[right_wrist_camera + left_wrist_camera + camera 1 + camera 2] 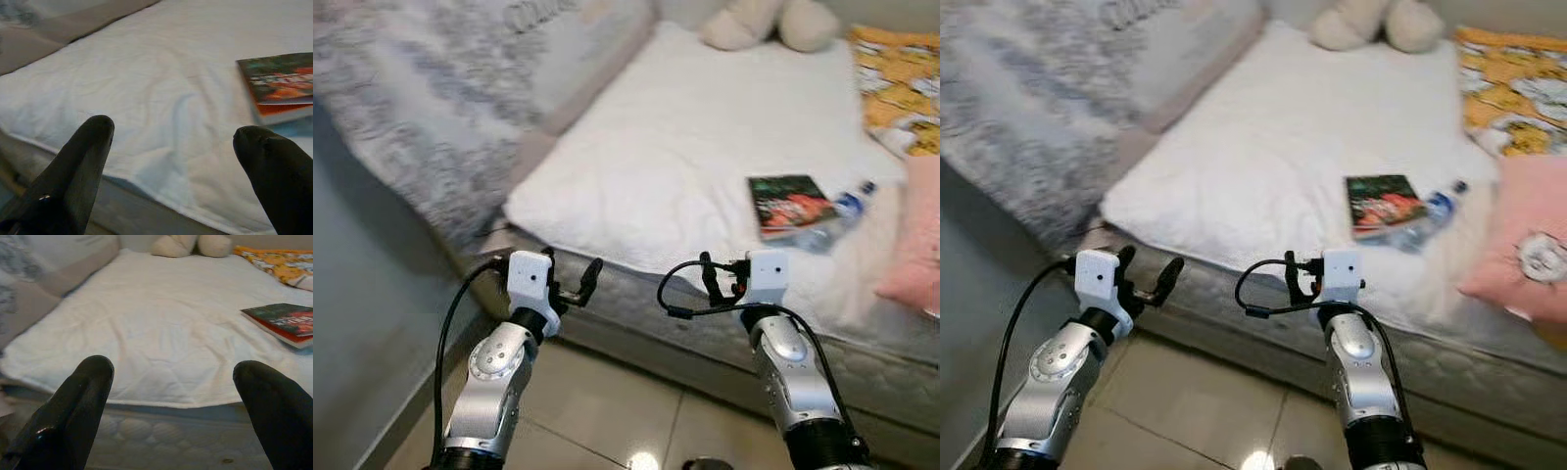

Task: Clean up the room

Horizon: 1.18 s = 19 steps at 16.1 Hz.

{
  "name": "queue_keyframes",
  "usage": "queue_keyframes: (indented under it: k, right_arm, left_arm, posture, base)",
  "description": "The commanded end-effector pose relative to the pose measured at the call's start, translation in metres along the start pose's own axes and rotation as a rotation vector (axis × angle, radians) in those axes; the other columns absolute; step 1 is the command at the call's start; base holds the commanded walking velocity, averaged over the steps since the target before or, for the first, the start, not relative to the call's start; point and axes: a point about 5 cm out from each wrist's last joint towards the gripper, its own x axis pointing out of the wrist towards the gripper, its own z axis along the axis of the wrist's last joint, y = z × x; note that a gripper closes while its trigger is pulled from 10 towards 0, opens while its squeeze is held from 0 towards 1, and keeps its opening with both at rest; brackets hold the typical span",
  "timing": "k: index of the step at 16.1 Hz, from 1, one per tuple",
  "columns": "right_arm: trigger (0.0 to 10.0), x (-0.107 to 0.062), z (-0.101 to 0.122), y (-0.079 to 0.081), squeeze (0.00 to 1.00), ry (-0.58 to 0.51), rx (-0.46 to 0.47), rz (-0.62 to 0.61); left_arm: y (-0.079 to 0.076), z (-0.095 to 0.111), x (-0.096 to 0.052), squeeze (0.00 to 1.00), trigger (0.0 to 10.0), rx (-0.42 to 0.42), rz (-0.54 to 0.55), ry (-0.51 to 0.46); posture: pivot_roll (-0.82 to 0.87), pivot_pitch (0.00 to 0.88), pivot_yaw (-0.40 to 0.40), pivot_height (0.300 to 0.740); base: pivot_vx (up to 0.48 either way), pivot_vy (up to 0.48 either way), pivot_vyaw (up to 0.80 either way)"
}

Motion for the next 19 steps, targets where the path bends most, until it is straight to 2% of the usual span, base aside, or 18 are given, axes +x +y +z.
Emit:
queue_keyframes:
  k: [1, 4, 5, 6, 7, 8, 10, 11, 12, 14, 16, 19]
  right_arm:
    - [10.0, 0.001, 0.004, -0.001, 0.00, -0.023, -0.005, -0.011]
    - [10.0, 0.001, 0.007, -0.005, 0.00, -0.046, -0.011, -0.027]
    - [10.0, 0.001, 0.009, -0.007, 0.00, -0.071, -0.036, -0.037]
    - [10.0, 0.000, 0.016, -0.009, 0.00, -0.118, -0.088, -0.050]
    - [10.0, -0.001, 0.030, -0.012, 0.00, -0.210, -0.168, -0.070]
    - [10.0, -0.001, 0.042, -0.016, 0.00, -0.265, -0.171, -0.104]
    - [10.0, 0.000, 0.047, -0.025, 0.00, -0.268, -0.126, -0.148]
    - [10.0, 0.001, 0.047, -0.033, 0.00, -0.255, -0.078, -0.195]
    - [10.0, 0.001, 0.047, -0.035, 0.00, -0.256, -0.058, -0.211]
    - [10.0, 0.000, 0.046, -0.034, 0.00, -0.254, -0.029, -0.231]
    - [10.0, 0.000, 0.046, -0.031, 0.00, -0.250, -0.036, -0.226]
    - [10.0, 0.000, 0.044, -0.027, 0.00, -0.240, -0.051, -0.200]
  left_arm:
    - [0.003, -0.001, 0.001, 0.00, 10.0, 0.012, 0.000, 0.010]
    - [0.006, 0.002, 0.001, 0.00, 10.0, 0.049, 0.039, -0.038]
    - [0.008, 0.004, 0.000, 0.00, 10.0, 0.037, 0.053, -0.055]
    - [0.009, 0.004, -0.001, 0.00, 10.0, 0.029, 0.062, -0.063]
    - [0.012, 0.008, -0.002, 0.00, 10.0, 0.022, 0.087, -0.091]
    - [0.015, 0.014, -0.002, 0.00, 10.0, 0.014, 0.113, -0.132]
    - [0.014, 0.024, -0.002, 0.00, 10.0, 0.042, 0.102, -0.170]
    - [0.012, 0.034, 0.001, 0.00, 10.0, 0.067, 0.072, -0.198]
    - [0.011, 0.041, 0.005, 0.00, 10.0, 0.081, 0.046, -0.202]
    - [0.008, 0.042, 0.005, 0.00, 10.0, 0.058, 0.023, -0.214]
    - [0.003, 0.037, 0.005, 0.00, 10.0, -0.018, 0.000, -0.195]
    - [-0.003, 0.033, 0.004, 0.00, 10.0, -0.019, -0.004, -0.183]
  posture:
    - [-0.14, 0.000, 0.098, 0.740]
    - [-0.14, 0.000, 0.098, 0.740]
    - [-0.14, 0.000, 0.098, 0.740]
    - [-0.14, 0.000, 0.098, 0.740]
    - [-0.14, 0.000, 0.098, 0.740]
    - [-0.14, 0.000, 0.096, 0.740]
    - [-0.14, 0.000, 0.094, 0.740]
    - [-0.14, 0.000, 0.094, 0.740]
    - [-0.14, 0.000, 0.096, 0.740]
    - [-0.14, 0.000, 0.101, 0.740]
    - [-0.15, 0.000, 0.103, 0.740]
    - [-0.15, 0.000, 0.102, 0.740]
  base:
    - [0.000, 0.000, -0.74]
    - [0.000, 0.000, -0.74]
    - [0.000, 0.000, -0.73]
    - [0.000, 0.000, -0.74]
    - [0.000, 0.000, -0.74]
    - [0.000, 0.000, -0.74]
    - [0.000, 0.000, -0.74]
    - [0.000, 0.000, -0.74]
    - [0.000, 0.000, -0.74]
    - [0.176, -0.139, -0.74]
    - [0.324, -0.351, -0.74]
    - [0.241, -0.412, -0.74]
